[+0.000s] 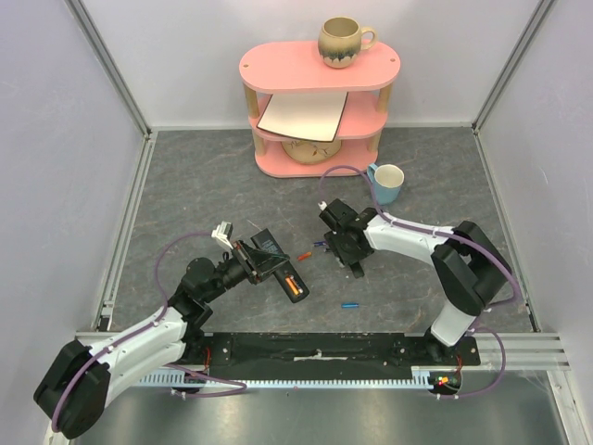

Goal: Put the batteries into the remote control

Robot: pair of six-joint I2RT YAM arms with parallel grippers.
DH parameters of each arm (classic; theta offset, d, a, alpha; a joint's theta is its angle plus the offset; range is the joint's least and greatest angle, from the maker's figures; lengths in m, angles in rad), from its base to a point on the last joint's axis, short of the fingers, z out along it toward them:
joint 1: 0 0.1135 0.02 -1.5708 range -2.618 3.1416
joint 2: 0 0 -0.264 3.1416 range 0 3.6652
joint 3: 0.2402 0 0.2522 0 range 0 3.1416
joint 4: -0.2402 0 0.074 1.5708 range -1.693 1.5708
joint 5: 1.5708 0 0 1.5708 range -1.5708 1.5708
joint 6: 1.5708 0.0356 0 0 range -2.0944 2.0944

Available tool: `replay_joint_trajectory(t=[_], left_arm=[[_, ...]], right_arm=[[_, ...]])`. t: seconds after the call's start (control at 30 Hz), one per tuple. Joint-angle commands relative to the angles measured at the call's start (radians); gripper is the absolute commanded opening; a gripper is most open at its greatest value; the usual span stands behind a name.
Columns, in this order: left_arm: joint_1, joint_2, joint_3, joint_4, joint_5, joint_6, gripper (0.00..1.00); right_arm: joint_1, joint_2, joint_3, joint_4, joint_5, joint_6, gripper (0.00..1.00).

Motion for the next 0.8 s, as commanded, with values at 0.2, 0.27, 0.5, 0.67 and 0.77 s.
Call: replay_joint_trajectory(t=[0.2, 0.27, 0.5, 0.67, 0.77], left_arm=[[-0.004, -0.003, 0.000, 0.071, 0.021, 0.030, 0.02], [-0.004, -0.005, 0.000, 0.072, 0.021, 0.028, 0.02], [-0.004, -0.006, 0.005, 0.071, 0.019, 0.034, 0.02], [-0.002, -0.003, 0.011, 0.066, 0.019, 0.039, 0.02], [-0.004, 0.006, 0.014, 0.067, 0.019, 0.039, 0.02]], right_arm=[[0.002, 0.065, 0.070, -0.081, -0.011, -0.058, 0.56], [0.002, 0.071, 0.070, -0.089, -0.014, -0.066, 0.56], [-0.019, 0.084, 0.053, -0.095, -0.037, -0.089, 0.51], [-0.033, 0.080, 0.038, -0.084, -0.053, -0.088, 0.45], [-0.039, 0.079, 0.028, -0.074, -0.070, -0.088, 0.40]])
